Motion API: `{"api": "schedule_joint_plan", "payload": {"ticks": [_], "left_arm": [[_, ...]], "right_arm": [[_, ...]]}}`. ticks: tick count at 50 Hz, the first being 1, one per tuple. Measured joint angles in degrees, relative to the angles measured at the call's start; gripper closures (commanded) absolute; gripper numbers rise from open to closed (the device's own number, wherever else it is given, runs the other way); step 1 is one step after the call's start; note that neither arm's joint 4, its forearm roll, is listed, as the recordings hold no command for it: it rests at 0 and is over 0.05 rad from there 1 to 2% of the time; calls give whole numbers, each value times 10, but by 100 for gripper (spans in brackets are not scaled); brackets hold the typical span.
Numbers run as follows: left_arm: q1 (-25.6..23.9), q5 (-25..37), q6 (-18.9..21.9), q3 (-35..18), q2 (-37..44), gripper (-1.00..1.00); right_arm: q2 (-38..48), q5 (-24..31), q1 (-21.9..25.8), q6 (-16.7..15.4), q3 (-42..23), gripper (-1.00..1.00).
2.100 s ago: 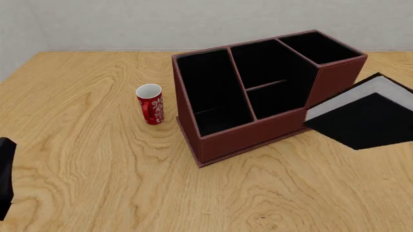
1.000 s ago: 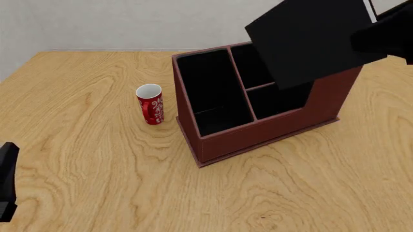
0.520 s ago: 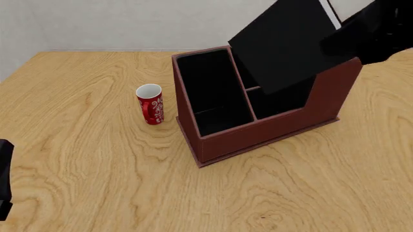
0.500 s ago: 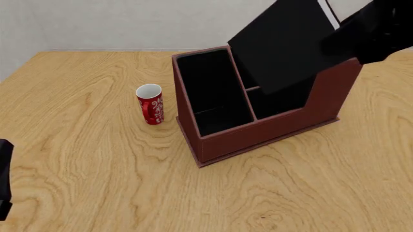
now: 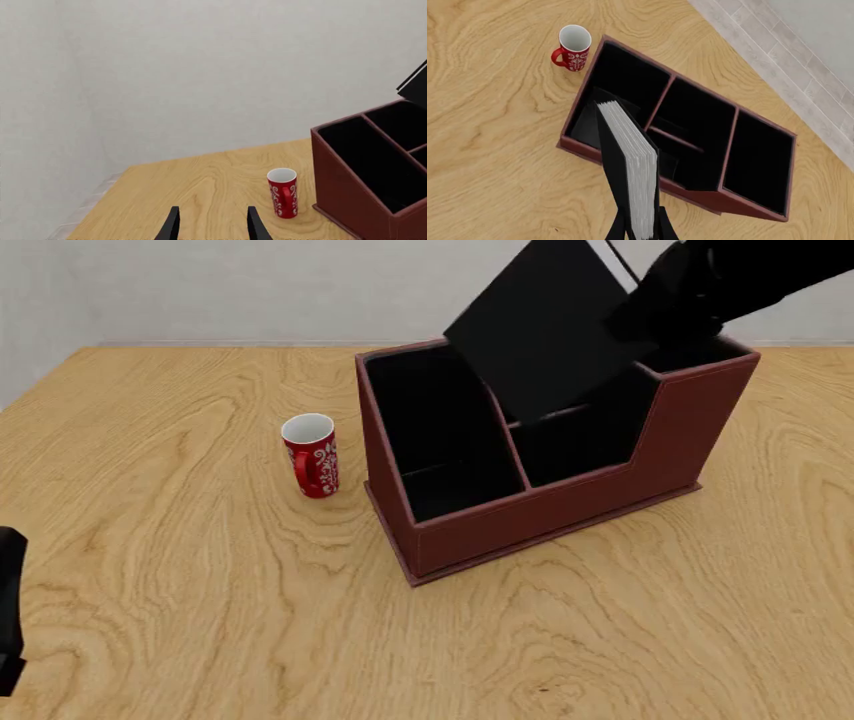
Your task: Pick up the book and place it in the left compartment of the caddy.
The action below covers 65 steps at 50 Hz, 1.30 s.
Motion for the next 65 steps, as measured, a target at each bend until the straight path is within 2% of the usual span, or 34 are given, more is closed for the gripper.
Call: {"api": "schedule_joint_plan", "payload": {"ticks": [29,50,65], "left_arm": [[13,-25,2,40,0,-100],[18,-41,3,68,1,-100],[20,-50,2,82,1,-100]], "right_arm": [[96,0,5,-16,-56,100],[159,-21,13,4,-77,100],[177,-53,23,15,-49,100]]}}
